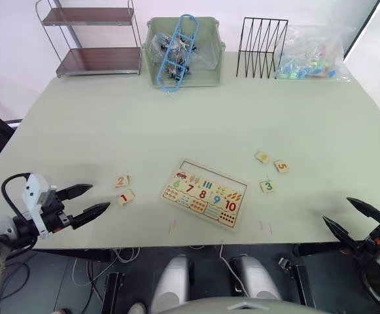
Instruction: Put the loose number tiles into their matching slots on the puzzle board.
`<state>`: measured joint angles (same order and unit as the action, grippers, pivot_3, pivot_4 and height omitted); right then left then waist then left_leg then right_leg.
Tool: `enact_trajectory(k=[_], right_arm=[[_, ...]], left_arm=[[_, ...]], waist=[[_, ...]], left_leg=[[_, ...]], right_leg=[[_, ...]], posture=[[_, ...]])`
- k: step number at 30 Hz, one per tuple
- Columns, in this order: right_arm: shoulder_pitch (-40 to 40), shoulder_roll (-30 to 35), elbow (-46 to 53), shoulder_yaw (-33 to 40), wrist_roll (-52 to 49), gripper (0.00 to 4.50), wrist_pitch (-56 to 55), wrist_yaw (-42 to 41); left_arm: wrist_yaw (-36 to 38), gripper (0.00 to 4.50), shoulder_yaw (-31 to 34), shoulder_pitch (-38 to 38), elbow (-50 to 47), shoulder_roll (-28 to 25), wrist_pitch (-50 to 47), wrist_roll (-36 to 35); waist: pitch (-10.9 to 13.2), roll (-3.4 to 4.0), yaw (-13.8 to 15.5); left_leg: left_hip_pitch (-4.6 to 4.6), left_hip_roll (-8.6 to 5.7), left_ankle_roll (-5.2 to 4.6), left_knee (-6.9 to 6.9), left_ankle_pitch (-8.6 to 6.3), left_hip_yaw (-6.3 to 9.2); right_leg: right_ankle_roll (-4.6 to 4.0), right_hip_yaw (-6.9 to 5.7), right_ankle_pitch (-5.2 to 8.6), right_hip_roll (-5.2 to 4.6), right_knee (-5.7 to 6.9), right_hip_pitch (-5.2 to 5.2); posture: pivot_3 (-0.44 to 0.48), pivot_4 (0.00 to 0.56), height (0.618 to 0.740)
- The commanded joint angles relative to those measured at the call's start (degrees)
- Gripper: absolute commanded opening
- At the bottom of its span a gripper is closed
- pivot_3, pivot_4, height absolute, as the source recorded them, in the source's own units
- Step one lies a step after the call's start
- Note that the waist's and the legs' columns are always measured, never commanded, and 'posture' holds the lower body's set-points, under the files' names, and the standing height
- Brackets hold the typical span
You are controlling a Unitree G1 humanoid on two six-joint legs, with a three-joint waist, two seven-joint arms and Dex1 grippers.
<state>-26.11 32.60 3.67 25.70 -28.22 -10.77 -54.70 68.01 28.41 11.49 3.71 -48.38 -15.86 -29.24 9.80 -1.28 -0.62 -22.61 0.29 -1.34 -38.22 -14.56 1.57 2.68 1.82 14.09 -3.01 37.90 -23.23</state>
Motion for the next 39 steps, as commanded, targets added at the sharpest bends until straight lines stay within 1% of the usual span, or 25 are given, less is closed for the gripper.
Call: enact_trajectory(k=[1,4,5,8,13,27,33,35,39], right_arm=[[0.8,0.5,0.3,1.0,-1.6,4.48,-1.1,-2.0],[2.6,0.8,-0.4,-0.6,-2.1,4.48,-0.8,-4.3],[2.9,0.8,-0.6,-0.6,-2.0,4.48,-0.8,-4.6],[3.9,0.8,-1.4,-0.8,-1.7,4.48,-1.1,-5.3],[5.8,0.7,-2.7,-1.3,-1.4,4.48,-1.3,-6.4],[8.0,1.3,-5.4,-1.1,-2.0,4.48,-2.6,-9.4],[8.6,1.8,-4.3,-1.6,-3.0,4.48,-2.2,-11.7],[8.9,2.1,-3.9,-2.0,-3.0,4.48,-2.4,-12.9],[9.4,3.0,-2.6,-2.6,-4.0,4.48,-1.6,-15.7]], left_arm=[[0.9,4.50,1.8,2.9,-3.3,-0.4,-0.3,-1.2],[0.5,4.50,4.5,6.7,-5.6,0.6,-1.6,-2.8],[0.3,4.50,4.8,7.1,-5.8,0.7,-1.8,-3.0],[0.3,4.50,5.7,8.6,-6.2,0.8,-1.8,-3.4],[0.6,4.50,6.9,10.1,-5.7,1.2,-1.2,-3.5],[1.7,4.50,6.8,9.8,-2.1,1.5,1.7,-3.0],[1.9,4.50,6.3,7.3,1.0,1.2,3.3,-3.0],[2.2,4.50,6.0,6.3,1.1,1.0,1.9,-3.9],[3.7,4.50,4.7,6.9,-1.2,1.0,3.1,-3.0]], waist=[[0.0,0.00,0.0],[0.0,0.00,-0.5],[0.0,0.00,-0.4],[0.0,0.06,0.1],[0.0,0.07,0.2],[0.0,0.08,0.1],[0.0,0.08,0.0],[0.0,0.08,0.1],[0.0,0.08,0.0]], left_leg=[[0.00,0.00,0.00,0.00,0.00,0.00],[0.01,0.02,0.00,0.03,-0.01,-0.06],[0.02,0.04,-0.02,0.05,-0.02,-0.10],[0.02,0.05,-0.02,0.05,-0.02,-0.04],[-0.01,0.05,-0.02,0.04,-0.02,-0.04],[-0.01,0.05,-0.03,0.04,-0.02,-0.06],[-0.01,0.05,-0.03,0.04,-0.02,-0.06],[-0.02,0.05,-0.03,0.04,-0.02,-0.05],[-0.02,0.05,-0.02,0.04,-0.02,-0.07]], right_leg=[[0.00,0.01,0.00,0.00,0.00,0.00],[-0.01,0.09,-0.01,-0.01,-0.03,0.00],[-0.01,0.23,-0.01,-0.10,-0.04,-0.01],[-0.02,0.18,-0.01,-0.10,-0.03,-0.02],[-0.03,0.09,0.00,-0.14,-0.04,-0.01],[-0.03,-0.17,0.00,-0.11,-0.04,-0.01],[-0.03,-0.19,0.00,-0.11,-0.04,-0.01],[-0.02,-0.20,0.00,-0.10,-0.04,-0.01],[-0.02,-0.19,-0.01,-0.09,-0.04,-0.01]], posture=[[0.000,0.150,0.739],[0.000,0.150,0.739],[0.000,0.150,0.739],[0.000,0.150,0.739],[0.000,0.150,0.739],[0.000,0.150,0.739],[0.000,0.150,0.739],[0.000,0.150,0.739],[0.000,0.150,0.739]])
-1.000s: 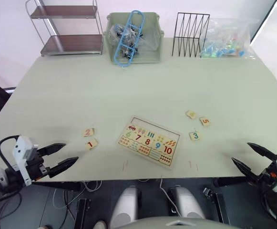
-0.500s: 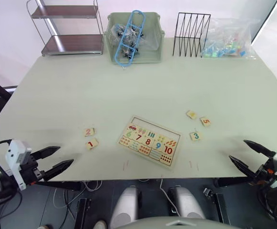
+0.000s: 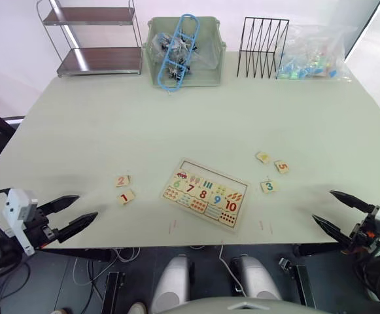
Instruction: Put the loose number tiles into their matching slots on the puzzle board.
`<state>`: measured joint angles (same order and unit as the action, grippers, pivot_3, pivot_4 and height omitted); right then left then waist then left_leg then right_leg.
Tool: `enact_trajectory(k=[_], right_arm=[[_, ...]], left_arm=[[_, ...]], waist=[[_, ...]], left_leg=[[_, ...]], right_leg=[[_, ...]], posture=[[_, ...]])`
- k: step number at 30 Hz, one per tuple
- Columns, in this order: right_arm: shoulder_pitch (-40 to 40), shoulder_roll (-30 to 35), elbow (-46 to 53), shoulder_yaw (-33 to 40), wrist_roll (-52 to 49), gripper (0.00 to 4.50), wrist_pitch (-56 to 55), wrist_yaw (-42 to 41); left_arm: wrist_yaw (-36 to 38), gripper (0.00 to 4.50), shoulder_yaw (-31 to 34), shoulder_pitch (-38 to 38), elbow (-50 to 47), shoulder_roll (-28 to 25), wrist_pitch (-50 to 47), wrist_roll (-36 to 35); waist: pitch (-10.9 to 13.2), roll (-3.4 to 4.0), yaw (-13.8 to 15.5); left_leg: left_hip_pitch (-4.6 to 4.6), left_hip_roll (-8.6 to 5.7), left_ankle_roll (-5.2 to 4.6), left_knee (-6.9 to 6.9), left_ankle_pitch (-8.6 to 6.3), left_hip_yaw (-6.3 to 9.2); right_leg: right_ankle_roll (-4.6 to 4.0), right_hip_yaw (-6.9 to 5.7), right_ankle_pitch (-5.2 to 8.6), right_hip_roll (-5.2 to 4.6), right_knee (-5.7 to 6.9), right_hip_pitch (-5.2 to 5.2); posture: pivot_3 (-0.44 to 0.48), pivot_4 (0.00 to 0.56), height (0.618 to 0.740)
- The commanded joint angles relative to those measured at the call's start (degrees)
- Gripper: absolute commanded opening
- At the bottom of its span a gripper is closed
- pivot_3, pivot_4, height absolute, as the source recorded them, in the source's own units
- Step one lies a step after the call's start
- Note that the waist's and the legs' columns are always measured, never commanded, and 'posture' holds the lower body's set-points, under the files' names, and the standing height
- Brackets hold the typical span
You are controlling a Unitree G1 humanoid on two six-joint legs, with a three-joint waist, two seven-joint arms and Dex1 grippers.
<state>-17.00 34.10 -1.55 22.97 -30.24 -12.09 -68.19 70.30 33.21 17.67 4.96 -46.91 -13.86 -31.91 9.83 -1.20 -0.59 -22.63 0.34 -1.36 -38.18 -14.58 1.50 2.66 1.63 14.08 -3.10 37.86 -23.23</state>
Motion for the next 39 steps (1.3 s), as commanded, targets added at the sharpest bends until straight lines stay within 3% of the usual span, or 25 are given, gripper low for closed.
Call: enact_trajectory(k=[1,17,39], right_arm=[[0.6,1.9,2.9,-0.2,-2.4,4.48,0.2,-3.2],[7.0,7.9,7.0,-4.7,-7.4,4.48,6.1,-15.0],[8.1,6.0,11.9,-6.9,-6.5,4.48,7.9,-10.9]], left_arm=[[1.7,4.50,-0.6,0.5,-3.0,-0.6,1.4,0.0],[3.0,4.50,-8.3,-3.6,-8.0,-4.1,1.9,3.5],[4.8,4.50,-15.3,-11.7,4.3,-3.9,11.2,10.6]], waist=[[0.0,0.00,-0.1],[0.0,0.02,0.2],[0.1,0.04,0.1]], left_leg=[[0.00,0.00,0.00,0.00,0.00,0.00],[-0.02,0.00,0.00,-0.01,0.00,0.06],[-0.02,-0.01,0.00,-0.02,0.00,0.05]], right_leg=[[0.00,0.00,0.00,0.00,0.00,0.00],[-0.01,-0.04,-0.01,-0.02,0.00,0.00],[0.00,-0.07,-0.02,0.02,0.01,0.00]], posture=[[0.000,0.150,0.739],[0.000,0.150,0.739],[0.000,0.150,0.739]])
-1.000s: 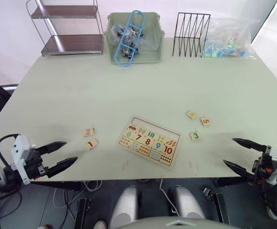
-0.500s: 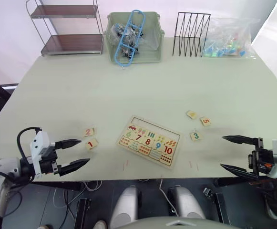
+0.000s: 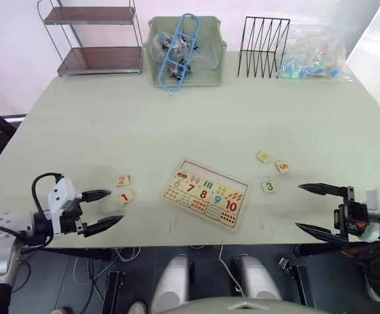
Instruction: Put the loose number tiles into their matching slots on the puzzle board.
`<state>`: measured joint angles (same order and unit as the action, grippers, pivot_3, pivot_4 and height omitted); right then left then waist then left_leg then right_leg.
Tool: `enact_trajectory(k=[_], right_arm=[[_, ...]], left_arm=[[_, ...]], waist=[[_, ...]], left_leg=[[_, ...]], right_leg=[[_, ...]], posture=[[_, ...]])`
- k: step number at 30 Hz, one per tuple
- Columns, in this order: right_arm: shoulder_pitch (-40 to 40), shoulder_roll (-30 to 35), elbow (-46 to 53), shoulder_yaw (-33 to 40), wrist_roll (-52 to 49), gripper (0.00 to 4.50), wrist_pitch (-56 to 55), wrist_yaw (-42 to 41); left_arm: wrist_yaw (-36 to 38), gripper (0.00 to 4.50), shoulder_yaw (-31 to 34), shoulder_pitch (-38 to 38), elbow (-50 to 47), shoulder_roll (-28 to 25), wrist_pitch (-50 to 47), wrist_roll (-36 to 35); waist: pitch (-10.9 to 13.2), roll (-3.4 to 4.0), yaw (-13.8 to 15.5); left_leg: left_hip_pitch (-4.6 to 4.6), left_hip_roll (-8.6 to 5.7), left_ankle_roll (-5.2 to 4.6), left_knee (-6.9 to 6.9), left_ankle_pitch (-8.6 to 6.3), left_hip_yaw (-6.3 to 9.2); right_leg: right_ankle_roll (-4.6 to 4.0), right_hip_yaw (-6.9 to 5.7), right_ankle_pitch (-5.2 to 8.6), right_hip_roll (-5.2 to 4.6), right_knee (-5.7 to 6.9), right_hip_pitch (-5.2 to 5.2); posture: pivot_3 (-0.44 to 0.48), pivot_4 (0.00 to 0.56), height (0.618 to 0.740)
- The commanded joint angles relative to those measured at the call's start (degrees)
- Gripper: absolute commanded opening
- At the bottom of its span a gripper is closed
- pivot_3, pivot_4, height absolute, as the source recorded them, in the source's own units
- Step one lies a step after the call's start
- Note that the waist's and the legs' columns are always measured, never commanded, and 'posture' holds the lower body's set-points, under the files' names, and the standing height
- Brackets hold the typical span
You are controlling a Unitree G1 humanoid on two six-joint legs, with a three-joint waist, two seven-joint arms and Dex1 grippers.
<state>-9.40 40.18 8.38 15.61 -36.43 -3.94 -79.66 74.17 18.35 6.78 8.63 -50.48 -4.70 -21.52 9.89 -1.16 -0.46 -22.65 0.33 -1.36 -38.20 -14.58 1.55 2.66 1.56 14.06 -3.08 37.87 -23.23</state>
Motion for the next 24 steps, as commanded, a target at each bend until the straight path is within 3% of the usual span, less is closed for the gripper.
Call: enact_trajectory(k=[1,14,17,24], right_arm=[[0.5,-0.1,2.1,0.4,-0.3,4.48,-0.3,0.8],[0.1,-0.8,3.3,0.0,0.5,4.48,-0.9,2.4],[0.4,-0.9,2.9,-0.2,0.8,4.50,-1.2,2.2],[0.4,-1.2,2.9,-0.8,0.9,4.50,-1.5,2.4]], left_arm=[[1.1,4.50,-1.0,-1.1,0.9,-0.5,2.8,0.7],[-0.8,4.50,-3.6,-2.4,-0.1,-0.6,1.9,1.9],[-0.8,3.77,-3.6,-2.5,0.6,-0.8,2.5,2.5],[-0.8,3.77,-4.4,-2.8,1.9,-0.6,3.2,3.2]], waist=[[0.0,0.00,0.0],[0.0,0.01,0.1],[0.0,0.02,0.0],[0.0,0.02,0.0]], left_leg=[[0.00,0.00,0.00,0.00,0.00,-0.01],[0.00,0.00,0.00,0.00,0.00,0.01],[0.00,0.00,0.00,0.00,0.00,0.01],[0.01,0.00,0.00,0.00,0.00,0.01]], right_leg=[[0.00,0.01,0.00,0.00,-0.01,0.00],[0.01,-0.01,-0.01,-0.01,0.01,0.00],[0.01,-0.01,-0.01,0.00,0.01,0.00],[0.01,-0.01,-0.01,0.02,0.02,0.00]], posture=[[0.000,0.150,0.739],[0.000,0.150,0.739],[0.000,0.150,0.739],[0.000,0.150,0.739]])
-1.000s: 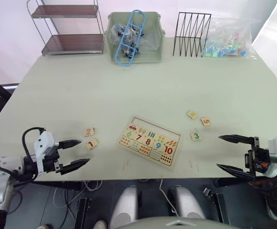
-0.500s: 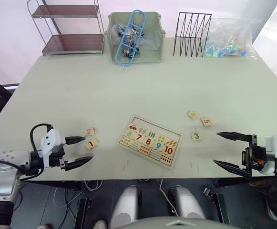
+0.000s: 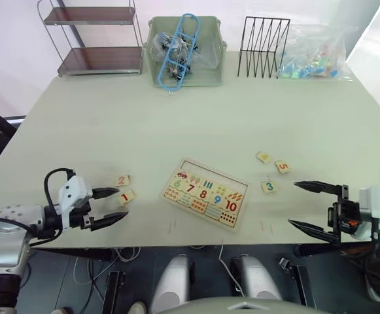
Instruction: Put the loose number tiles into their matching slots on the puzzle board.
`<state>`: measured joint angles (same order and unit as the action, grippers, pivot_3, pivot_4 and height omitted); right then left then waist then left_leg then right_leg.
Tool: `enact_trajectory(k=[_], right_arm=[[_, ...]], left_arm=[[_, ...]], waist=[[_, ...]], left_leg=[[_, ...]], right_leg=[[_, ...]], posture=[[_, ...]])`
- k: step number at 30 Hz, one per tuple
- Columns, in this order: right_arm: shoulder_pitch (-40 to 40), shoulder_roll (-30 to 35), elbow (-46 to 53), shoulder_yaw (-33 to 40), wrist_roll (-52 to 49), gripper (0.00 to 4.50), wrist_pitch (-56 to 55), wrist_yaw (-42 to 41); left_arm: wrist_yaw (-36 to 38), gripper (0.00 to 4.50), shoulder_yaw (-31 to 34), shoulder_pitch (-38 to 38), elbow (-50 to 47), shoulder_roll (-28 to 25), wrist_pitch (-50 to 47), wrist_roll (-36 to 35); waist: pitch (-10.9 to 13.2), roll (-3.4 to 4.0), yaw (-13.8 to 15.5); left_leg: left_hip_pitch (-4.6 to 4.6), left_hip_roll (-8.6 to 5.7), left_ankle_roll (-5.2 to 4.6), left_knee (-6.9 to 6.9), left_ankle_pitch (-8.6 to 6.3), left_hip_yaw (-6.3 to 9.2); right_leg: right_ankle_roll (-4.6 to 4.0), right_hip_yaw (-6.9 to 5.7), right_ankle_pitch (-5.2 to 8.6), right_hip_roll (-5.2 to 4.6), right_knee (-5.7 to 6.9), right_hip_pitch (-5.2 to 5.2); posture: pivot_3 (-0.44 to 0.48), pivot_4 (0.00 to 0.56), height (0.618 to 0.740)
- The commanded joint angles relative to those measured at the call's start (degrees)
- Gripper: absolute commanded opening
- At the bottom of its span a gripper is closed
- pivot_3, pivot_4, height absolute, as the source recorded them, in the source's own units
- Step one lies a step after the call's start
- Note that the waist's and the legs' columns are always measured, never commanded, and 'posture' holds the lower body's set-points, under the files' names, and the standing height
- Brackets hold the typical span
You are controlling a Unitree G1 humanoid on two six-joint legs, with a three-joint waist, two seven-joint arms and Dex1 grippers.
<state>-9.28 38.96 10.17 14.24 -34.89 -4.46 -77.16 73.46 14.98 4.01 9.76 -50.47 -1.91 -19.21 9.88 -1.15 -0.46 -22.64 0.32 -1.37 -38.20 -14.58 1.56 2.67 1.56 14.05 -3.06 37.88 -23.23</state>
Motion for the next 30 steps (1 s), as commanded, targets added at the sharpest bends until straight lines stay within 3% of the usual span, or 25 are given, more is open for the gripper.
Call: enact_trajectory(k=[1,17,19,24,30], right_arm=[[0.3,0.0,1.1,0.6,-0.6,4.50,-0.9,-0.1],[-0.7,0.0,0.8,1.1,-0.5,4.50,-1.7,-0.1],[-0.9,-0.1,0.8,1.1,-0.6,4.50,-1.8,-0.1],[-1.1,-0.2,0.8,1.1,-0.5,4.50,-2.0,-0.1],[-1.4,-0.4,0.8,1.1,-0.5,4.50,-2.4,-0.1]], left_arm=[[0.0,3.77,-1.0,-0.2,1.1,-0.4,0.7,0.9],[1.0,3.77,-3.0,-3.0,7.6,1.1,5.3,0.6],[1.1,3.22,-3.1,-3.1,7.8,1.3,5.6,0.6],[1.4,1.03,-3.4,-3.7,8.5,1.7,6.3,0.4],[2.6,0.90,-3.6,-4.4,8.7,1.7,7.3,0.3]], waist=[[0.0,0.00,0.0],[-0.1,0.25,0.2],[-0.2,0.27,0.2],[-0.2,0.28,0.2],[-0.2,0.28,0.2]], left_leg=[[0.00,0.00,0.00,0.00,0.00,0.00],[0.02,-0.02,0.00,-0.01,0.00,0.00],[0.02,-0.02,0.00,-0.01,0.00,0.00],[0.02,-0.02,0.00,-0.01,0.00,-0.03],[0.02,-0.03,-0.01,-0.01,0.00,-0.03]], right_leg=[[0.00,0.00,0.00,0.00,0.00,0.00],[0.16,-0.01,-0.09,0.15,0.02,0.01],[0.15,0.00,-0.09,0.17,0.02,0.01],[0.19,0.02,-0.11,0.21,0.00,0.01],[0.20,0.01,-0.11,0.21,0.00,0.01]], posture=[[0.000,0.150,0.739],[0.000,0.150,0.739],[0.000,0.150,0.739],[0.000,0.150,0.739],[0.000,0.150,0.739]])
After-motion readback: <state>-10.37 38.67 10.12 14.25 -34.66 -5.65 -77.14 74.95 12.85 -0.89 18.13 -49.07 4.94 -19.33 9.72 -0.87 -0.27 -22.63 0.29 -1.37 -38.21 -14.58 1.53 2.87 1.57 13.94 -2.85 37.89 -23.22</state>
